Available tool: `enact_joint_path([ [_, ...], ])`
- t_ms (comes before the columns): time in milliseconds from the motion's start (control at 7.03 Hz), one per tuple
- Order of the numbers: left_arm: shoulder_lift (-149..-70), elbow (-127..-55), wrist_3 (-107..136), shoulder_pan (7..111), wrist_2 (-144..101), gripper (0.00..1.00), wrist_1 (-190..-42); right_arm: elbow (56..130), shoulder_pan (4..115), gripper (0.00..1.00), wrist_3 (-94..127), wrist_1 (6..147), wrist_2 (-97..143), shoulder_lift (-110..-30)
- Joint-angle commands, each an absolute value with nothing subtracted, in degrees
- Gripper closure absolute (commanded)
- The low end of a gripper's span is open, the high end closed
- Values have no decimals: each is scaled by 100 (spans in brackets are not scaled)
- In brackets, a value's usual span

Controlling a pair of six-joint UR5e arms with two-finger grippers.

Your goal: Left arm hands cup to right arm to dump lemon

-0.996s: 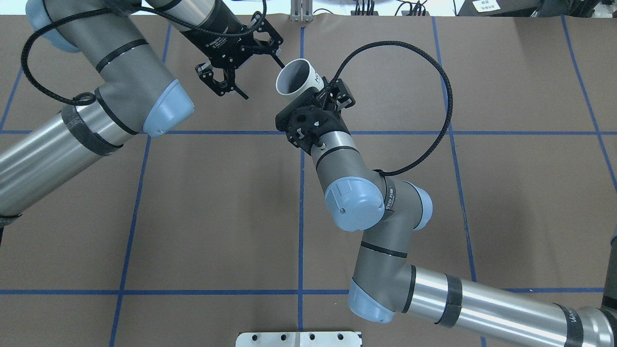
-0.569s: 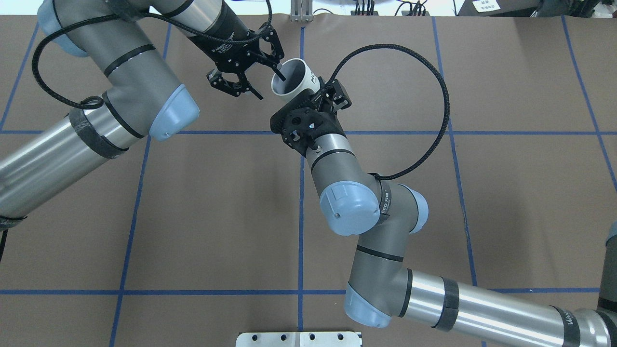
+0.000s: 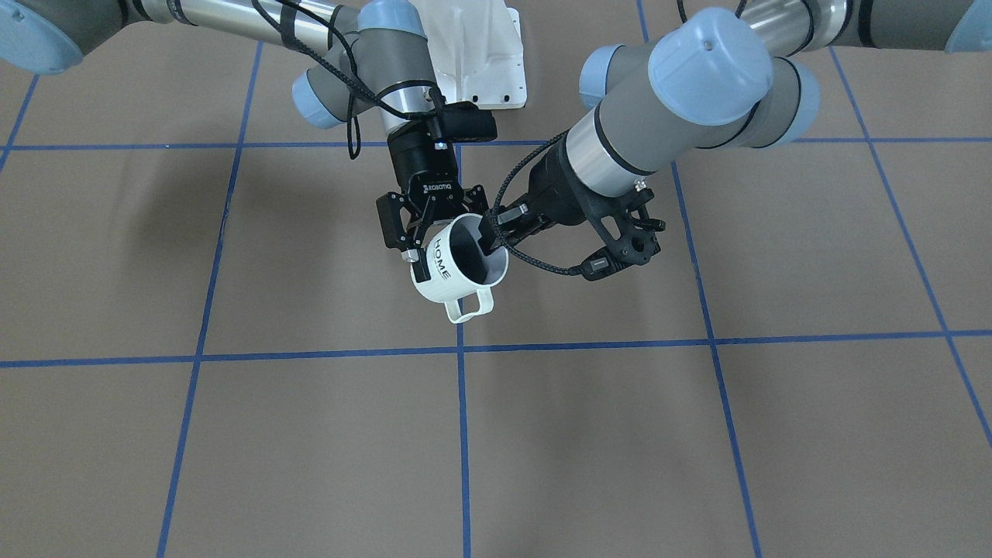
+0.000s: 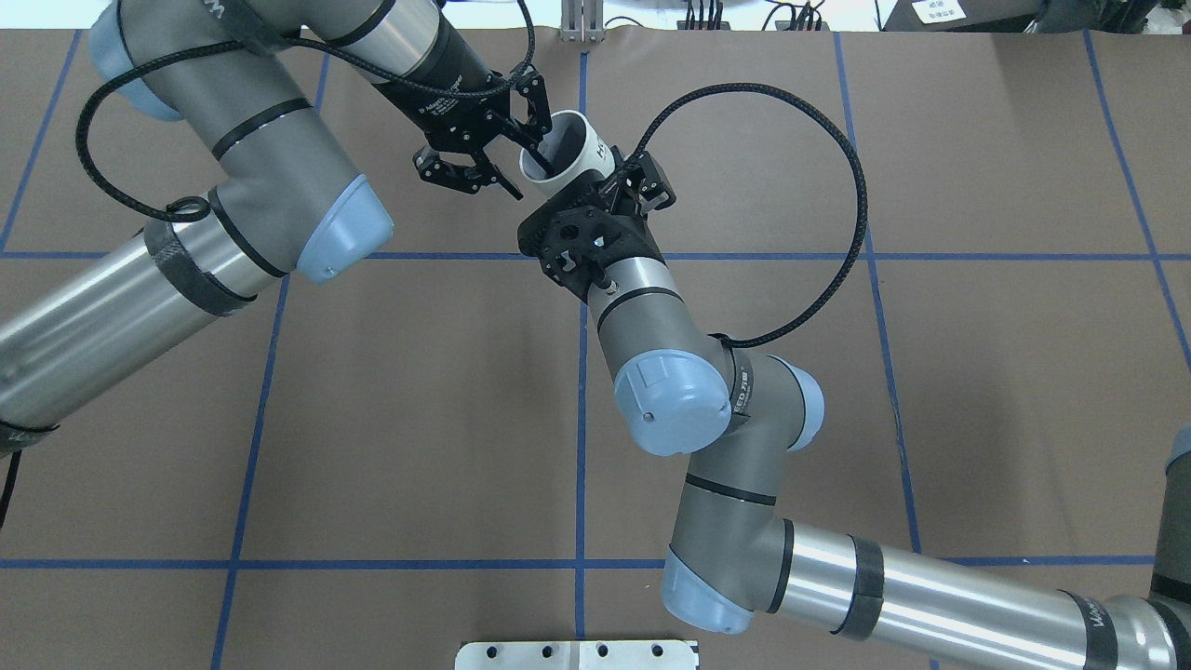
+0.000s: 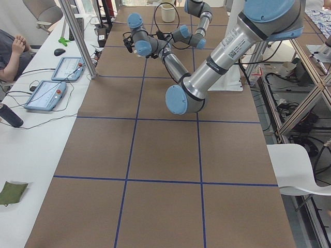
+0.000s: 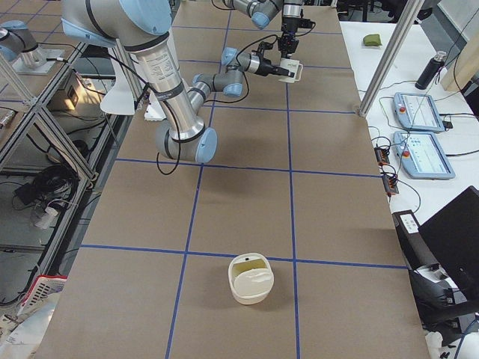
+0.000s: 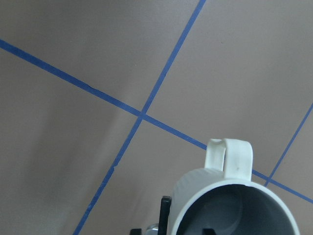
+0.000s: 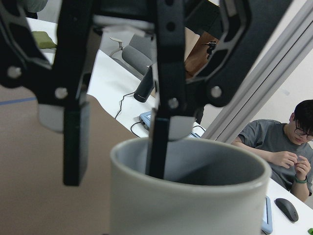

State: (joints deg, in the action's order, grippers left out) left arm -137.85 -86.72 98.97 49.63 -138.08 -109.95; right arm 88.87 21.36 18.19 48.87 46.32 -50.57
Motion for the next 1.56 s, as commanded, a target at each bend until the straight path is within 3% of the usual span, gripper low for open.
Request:
enact_joint_path([
  [0, -13781, -8657, 9896, 4957, -13808, 76, -11048, 8886, 2136, 67, 1819, 4887, 4632, -5054],
  [284, -13781, -8666, 9888, 4957, -13808, 81, -11057, 8921, 2136, 64, 1811, 4887, 4632, -5054],
  [427, -13781, -8657, 9896, 4957, -13799, 100, -11048, 8930, 2136, 41, 1819, 4861, 4649, -5054],
  [569, -13781, -8657, 9896, 4957, -13799, 100, -11048, 8938, 2136, 2, 1811, 4860, 4641, -5071],
  [996, -13772, -8657, 9896, 4948, -13799, 100, -11039, 9008, 2110, 1, 1811, 4817, 4641, -5115],
  [1422, -13755, -8640, 9879, 4948, -13799, 100, -11048, 9822, 1680, 1, 1811, 4843, 4571, -5465],
])
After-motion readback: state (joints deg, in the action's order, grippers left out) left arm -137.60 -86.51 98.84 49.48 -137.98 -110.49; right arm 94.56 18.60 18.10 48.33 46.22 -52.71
